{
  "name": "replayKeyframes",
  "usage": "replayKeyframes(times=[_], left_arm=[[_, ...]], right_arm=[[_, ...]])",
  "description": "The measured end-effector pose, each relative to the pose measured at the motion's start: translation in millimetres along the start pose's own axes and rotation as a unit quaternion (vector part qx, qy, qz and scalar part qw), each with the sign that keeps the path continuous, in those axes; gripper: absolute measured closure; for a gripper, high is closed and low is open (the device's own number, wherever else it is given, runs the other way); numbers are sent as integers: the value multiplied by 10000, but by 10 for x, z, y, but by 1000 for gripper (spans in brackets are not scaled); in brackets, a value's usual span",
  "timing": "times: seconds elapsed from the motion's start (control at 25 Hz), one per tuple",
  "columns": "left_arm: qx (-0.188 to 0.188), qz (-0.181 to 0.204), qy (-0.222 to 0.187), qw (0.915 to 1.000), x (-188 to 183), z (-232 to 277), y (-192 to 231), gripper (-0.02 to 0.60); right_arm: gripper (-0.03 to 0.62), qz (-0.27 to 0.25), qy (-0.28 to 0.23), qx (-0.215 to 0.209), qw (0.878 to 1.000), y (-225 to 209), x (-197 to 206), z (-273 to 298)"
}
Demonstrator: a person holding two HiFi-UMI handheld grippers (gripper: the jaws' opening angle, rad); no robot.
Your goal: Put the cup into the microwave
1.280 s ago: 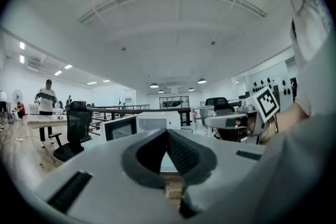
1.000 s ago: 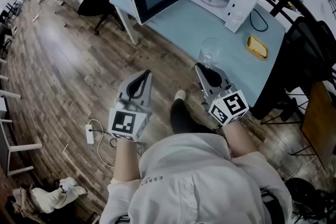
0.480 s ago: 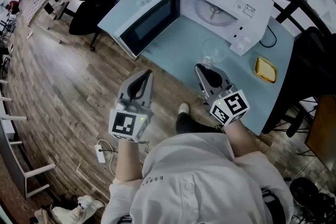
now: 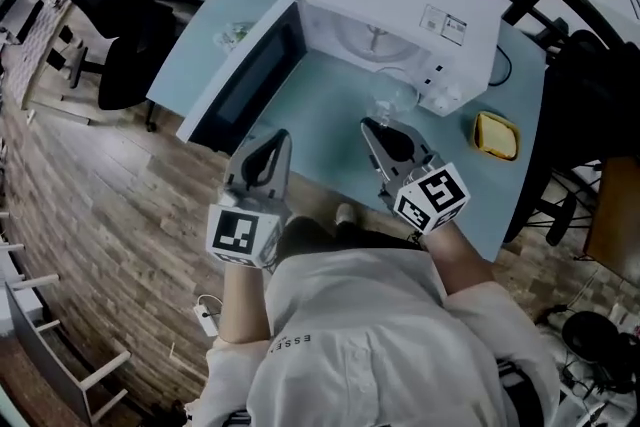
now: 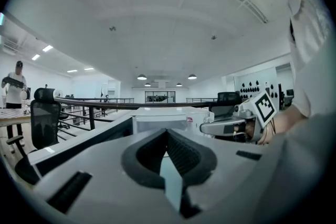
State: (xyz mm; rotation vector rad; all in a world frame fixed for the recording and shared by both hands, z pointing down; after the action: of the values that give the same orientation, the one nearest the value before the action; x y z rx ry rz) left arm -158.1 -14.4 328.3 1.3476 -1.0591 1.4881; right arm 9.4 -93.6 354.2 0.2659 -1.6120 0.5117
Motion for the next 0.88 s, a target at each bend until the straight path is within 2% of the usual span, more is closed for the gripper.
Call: replayKeyframes(times=[0.28,0.48,0.88], left_arm=[[576,9,44,9983,122,649,200,580],[1106,-160,90,9937,260,1091,355,580],[1508,-447,210,9873,578,1602,599,580]], right_arm=[[574,196,129,348,9991,-379,185,258],[574,375,109,689,9969,-681,373,507],[573,441,286,977,9938,-1230,763,937]])
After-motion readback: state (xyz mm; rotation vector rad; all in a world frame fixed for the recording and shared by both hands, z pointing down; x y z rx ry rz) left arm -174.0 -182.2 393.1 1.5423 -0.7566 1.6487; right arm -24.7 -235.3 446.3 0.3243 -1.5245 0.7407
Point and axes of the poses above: the fingertips, and each gripper's own axes: z forward along the fingers, y to its left, x out of its underside, the point moved 5 cm from there along -z, backward along the fingers, and after that the axes turned 6 degrees about -y, right-handed, at the moved point
